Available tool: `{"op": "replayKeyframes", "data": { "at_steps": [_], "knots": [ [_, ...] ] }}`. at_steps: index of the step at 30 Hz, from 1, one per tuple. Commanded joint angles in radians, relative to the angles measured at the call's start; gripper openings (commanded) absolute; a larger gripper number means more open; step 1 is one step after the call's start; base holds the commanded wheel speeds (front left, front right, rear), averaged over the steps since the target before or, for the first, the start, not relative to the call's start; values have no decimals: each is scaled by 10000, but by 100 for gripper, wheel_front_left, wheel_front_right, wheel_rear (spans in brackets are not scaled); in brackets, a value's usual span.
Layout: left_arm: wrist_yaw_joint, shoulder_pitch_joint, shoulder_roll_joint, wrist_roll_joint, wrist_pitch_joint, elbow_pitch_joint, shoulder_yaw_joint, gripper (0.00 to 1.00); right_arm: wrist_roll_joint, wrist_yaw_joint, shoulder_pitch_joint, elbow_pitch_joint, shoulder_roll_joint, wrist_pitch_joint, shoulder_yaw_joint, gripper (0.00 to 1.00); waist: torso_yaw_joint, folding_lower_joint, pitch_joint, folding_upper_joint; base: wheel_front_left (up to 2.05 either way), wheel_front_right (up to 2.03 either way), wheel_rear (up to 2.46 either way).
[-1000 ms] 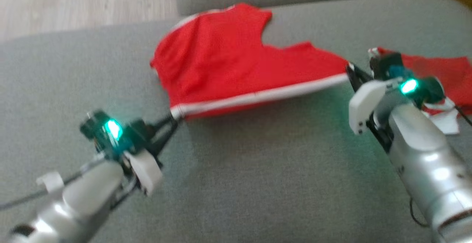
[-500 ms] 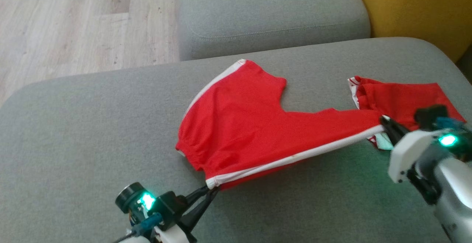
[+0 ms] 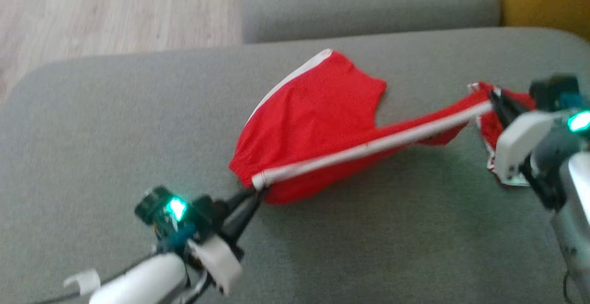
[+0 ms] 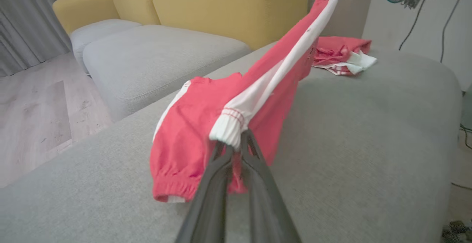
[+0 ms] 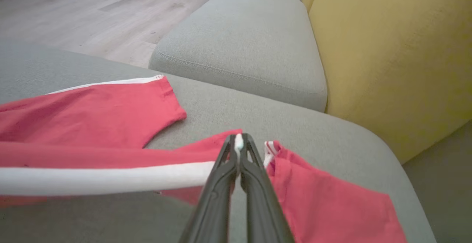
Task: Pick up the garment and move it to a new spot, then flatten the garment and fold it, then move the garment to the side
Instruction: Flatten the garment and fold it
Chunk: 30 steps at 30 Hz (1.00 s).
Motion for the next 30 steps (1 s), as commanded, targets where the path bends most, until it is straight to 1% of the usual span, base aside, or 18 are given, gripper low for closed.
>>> {"op": "replayKeyframes", "data": {
  "at_steps": [1,6,12,20,30],
  "knots": [
    [-33,-740,216,-57,-17,-55,609,0,-210,-9,-792,-383,-125,98,-8,0,382,-1,550,0,0,0,0],
    [-321,-1543,-150,-19,8,599,749,0,-840,-9,-1998,-23,-57,445,259,0,917,-1,1333,0,0,0,0],
    [-756,-2366,-779,83,-53,1530,699,0,-1286,-9,-3522,1199,-112,472,966,0,1587,-1,2033,0,0,0,0],
    [-1201,-3130,-1698,126,-386,2791,629,0,-1512,-9,-5231,3015,-203,20,2188,0,2396,-1,2811,0,0,0,0],
    [-1725,-4129,-2769,223,-867,4287,548,0,-1688,-9,-6892,4835,-78,-677,2805,0,3088,-1,3737,0,0,0,0]
  ]
}}
